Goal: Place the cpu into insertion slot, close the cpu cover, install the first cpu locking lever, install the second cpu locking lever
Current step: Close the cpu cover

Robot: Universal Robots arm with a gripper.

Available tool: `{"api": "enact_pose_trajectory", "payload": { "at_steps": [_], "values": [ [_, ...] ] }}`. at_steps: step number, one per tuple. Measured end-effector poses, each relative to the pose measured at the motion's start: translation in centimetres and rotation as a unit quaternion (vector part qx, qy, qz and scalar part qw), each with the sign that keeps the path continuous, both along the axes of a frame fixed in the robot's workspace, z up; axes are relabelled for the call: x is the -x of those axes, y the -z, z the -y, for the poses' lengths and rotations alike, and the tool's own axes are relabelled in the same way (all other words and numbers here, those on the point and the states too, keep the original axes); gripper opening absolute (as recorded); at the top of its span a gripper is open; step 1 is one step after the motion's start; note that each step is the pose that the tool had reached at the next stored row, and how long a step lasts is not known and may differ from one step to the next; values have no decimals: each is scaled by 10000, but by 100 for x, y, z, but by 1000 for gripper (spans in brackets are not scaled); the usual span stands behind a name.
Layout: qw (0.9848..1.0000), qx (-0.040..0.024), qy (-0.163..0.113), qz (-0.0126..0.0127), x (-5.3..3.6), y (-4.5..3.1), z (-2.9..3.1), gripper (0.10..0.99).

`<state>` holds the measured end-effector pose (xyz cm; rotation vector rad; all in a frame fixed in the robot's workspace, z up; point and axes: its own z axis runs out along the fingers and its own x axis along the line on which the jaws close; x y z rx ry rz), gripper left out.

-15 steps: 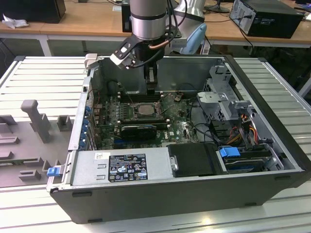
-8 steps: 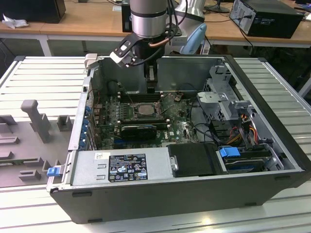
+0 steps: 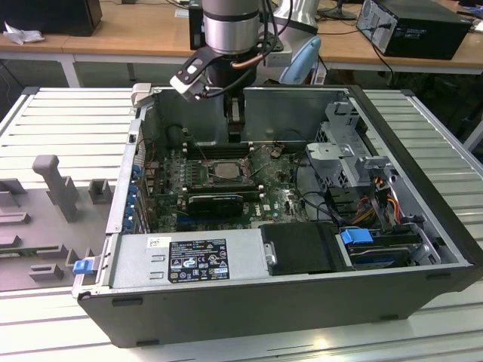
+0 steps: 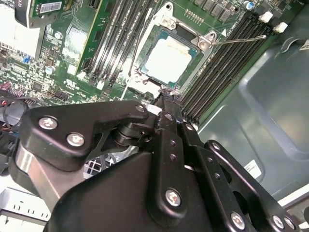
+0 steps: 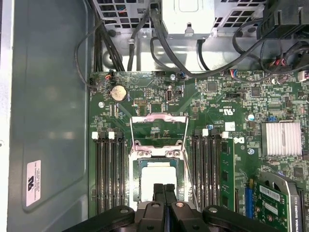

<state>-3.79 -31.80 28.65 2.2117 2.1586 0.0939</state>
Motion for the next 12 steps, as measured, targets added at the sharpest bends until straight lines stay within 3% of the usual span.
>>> {"api": "enact_pose_trajectory", "payload": {
  "at_steps": [12],
  "values": [
    [10000,0,35,-9,-8,-79,0,106]
  ]
}}
